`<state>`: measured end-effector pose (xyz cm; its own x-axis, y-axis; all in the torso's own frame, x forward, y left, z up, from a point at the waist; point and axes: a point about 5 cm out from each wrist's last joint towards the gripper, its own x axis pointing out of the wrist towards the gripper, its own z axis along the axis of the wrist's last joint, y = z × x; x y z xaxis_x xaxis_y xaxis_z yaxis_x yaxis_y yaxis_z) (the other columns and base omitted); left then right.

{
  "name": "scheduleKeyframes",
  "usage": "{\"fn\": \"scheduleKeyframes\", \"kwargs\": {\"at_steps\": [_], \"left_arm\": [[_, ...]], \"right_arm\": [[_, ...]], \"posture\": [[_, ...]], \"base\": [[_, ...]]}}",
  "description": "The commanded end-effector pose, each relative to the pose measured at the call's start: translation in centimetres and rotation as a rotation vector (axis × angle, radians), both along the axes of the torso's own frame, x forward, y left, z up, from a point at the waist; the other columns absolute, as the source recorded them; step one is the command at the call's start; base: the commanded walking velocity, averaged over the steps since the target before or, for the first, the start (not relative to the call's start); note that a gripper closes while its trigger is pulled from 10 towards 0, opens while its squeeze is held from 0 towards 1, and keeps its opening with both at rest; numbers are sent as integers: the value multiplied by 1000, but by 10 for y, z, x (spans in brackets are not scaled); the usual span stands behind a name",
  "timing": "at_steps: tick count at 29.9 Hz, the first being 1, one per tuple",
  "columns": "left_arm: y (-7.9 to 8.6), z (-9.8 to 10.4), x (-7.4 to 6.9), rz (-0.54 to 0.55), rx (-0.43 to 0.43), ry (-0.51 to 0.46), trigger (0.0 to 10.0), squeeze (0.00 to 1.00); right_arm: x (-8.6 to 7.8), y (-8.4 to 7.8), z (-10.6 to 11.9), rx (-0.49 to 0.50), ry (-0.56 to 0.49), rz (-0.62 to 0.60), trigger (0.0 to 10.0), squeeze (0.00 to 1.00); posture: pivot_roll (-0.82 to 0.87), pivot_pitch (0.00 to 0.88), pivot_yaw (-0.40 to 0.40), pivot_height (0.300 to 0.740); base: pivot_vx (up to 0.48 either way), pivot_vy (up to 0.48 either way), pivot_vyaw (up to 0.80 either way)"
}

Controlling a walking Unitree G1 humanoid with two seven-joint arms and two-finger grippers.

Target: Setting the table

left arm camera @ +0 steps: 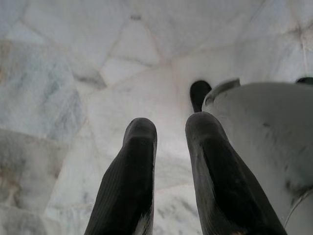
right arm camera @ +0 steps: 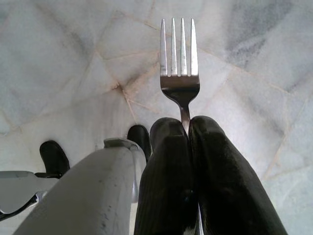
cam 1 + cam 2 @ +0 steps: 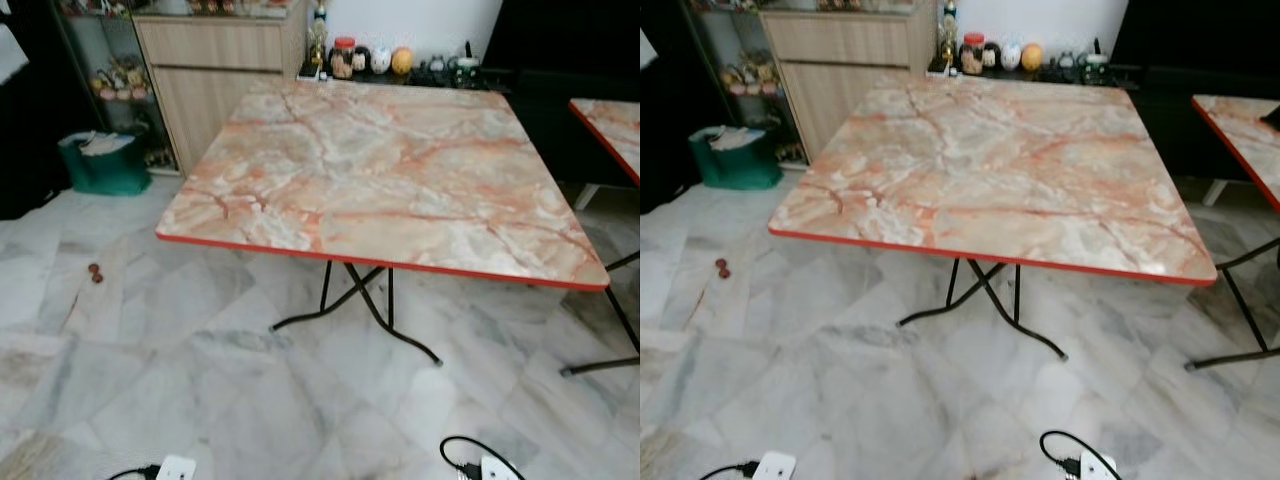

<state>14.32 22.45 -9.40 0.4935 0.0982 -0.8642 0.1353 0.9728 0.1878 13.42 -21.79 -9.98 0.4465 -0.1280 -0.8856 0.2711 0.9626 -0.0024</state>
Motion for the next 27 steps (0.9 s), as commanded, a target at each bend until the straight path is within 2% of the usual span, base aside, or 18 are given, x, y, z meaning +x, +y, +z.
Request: {"fn": "scheduleKeyframes", "kwargs": {"at_steps": [1,20,24,27], "left_arm": [[2,-1,-5,-16,22,19,10000,0],[3,-1,-4,-1,25,18,10000,0],[3,-1,-3,-3,24,17,10000,0],[3,-1,-3,-2,25,16,10000,0]], "right_arm": [[1,-3,1,-6,-10,-8,10000,0],[1,-3,1,4,-7,-14,10000,0],[3,-3,2,2,-14,-14,10000,0],[4,-3,2,-5,-18,-4,10000,0]], "posture": [[46,0,-29,727],[51,0,-32,727],[54,0,-34,727],[54,0,-35,727]], "base": [[0,0,0],[0,-281,0],[0,-287,-580],[0,-305,0]]}}
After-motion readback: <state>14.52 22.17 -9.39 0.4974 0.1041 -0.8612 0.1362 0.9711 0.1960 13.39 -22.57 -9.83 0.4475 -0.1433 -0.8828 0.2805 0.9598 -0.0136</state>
